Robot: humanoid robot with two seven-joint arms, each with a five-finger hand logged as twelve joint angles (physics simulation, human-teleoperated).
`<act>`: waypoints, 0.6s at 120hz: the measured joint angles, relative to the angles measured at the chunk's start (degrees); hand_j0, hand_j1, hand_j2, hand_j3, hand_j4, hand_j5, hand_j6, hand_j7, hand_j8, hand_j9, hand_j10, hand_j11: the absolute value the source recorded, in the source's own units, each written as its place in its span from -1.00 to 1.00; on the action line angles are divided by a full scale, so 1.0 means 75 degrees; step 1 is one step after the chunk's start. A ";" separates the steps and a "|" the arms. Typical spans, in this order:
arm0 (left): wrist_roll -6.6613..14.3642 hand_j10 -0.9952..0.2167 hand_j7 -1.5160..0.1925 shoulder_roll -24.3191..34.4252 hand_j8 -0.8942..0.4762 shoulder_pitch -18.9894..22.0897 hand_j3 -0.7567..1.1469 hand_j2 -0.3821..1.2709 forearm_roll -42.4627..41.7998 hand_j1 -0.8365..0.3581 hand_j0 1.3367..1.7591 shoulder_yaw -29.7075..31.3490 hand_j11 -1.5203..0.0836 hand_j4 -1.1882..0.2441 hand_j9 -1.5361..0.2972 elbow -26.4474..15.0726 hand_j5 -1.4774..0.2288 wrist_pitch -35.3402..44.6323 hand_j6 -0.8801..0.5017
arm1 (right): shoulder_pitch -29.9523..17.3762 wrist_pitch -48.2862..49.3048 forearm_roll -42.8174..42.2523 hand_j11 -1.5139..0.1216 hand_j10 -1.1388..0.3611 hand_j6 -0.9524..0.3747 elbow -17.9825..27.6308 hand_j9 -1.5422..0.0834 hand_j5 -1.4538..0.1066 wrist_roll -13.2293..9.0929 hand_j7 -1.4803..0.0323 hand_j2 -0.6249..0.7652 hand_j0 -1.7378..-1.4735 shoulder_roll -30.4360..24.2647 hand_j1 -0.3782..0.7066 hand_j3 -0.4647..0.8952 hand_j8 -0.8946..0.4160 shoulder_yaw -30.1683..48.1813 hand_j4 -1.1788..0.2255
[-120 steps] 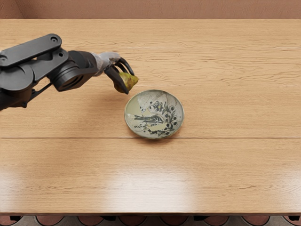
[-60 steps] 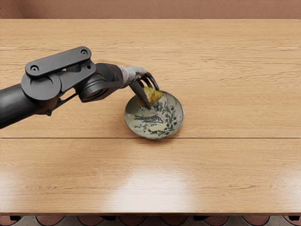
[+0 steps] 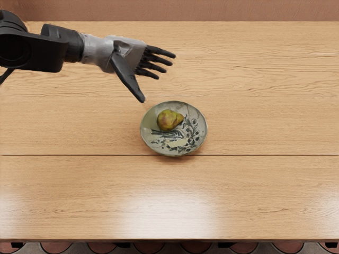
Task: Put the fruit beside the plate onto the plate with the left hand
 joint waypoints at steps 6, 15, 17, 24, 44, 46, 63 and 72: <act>0.0000 0.58 0.70 0.0098 0.26 0.0308 -0.20 -0.51 -0.0463 0.91 0.52 -0.0105 0.82 0.60 0.61 0.0004 0.66 -0.0044 0.23 | 0.0000 -0.0001 0.0000 0.82 0.49 0.40 0.0000 0.86 0.83 -0.0001 0.92 -0.11 -0.40 0.0000 -0.90 -0.32 0.33 0.0001 0.65; 0.0000 0.59 0.72 0.0124 0.27 0.0840 -0.20 -0.52 -0.0852 0.92 0.52 -0.0197 0.84 0.61 0.63 0.0007 0.68 -0.0080 0.24 | 0.0000 -0.0001 0.0000 0.82 0.49 0.40 0.0000 0.86 0.83 0.0000 0.92 -0.11 -0.40 0.0000 -0.90 -0.32 0.33 0.0000 0.65; 0.0000 0.60 0.72 0.0149 0.27 0.0981 -0.20 -0.52 -0.0907 0.93 0.52 -0.0211 0.84 0.62 0.63 0.0008 0.68 -0.0085 0.24 | 0.0000 -0.0001 0.0000 0.82 0.49 0.40 0.0000 0.86 0.83 0.0002 0.92 -0.11 -0.40 0.0000 -0.90 -0.32 0.33 0.0001 0.65; 0.0000 0.60 0.73 0.0249 0.28 0.1274 -0.20 -0.52 -0.1048 0.94 0.52 -0.0252 0.85 0.62 0.64 0.0009 0.69 -0.0098 0.24 | 0.0000 0.0001 0.0000 0.82 0.49 0.40 0.0000 0.86 0.83 0.0002 0.92 -0.11 -0.40 0.0000 -0.90 -0.32 0.33 0.0000 0.65; 0.0000 0.62 0.75 0.1045 0.29 0.1538 -0.20 -0.53 -0.1555 0.95 0.52 -0.0286 0.87 0.64 0.65 0.0010 0.71 -0.0112 0.25 | 0.0000 0.0002 0.0000 0.82 0.49 0.40 0.0000 0.86 0.83 0.0000 0.92 -0.11 -0.40 0.0000 -0.90 -0.32 0.33 -0.0002 0.65; 0.0000 0.62 0.75 0.1138 0.29 0.1548 -0.20 -0.53 -0.1634 0.96 0.52 -0.0286 0.87 0.64 0.65 0.0010 0.71 -0.0113 0.26 | 0.0000 0.0003 0.0001 0.82 0.49 0.40 0.0000 0.86 0.83 0.0000 0.92 -0.11 -0.40 0.0000 -0.90 -0.32 0.33 -0.0003 0.65; 0.0000 0.62 0.76 0.1925 0.29 0.1678 -0.20 -0.53 -0.2033 0.96 0.52 -0.0283 0.88 0.64 0.66 0.0010 0.71 -0.0115 0.26 | 0.0000 0.0005 0.0001 0.82 0.49 0.40 0.0000 0.86 0.83 0.0000 0.92 -0.11 -0.40 0.0000 -0.90 -0.32 0.33 -0.0002 0.65; 0.0000 0.63 0.76 0.2317 0.29 0.1824 -0.20 -0.53 -0.2204 0.96 0.52 -0.0278 0.88 0.65 0.66 0.0010 0.72 -0.0117 0.26 | 0.0000 0.0003 0.0000 0.82 0.49 0.40 0.0000 0.86 0.83 0.0000 0.92 -0.11 -0.40 0.0000 -0.90 -0.32 0.33 -0.0001 0.65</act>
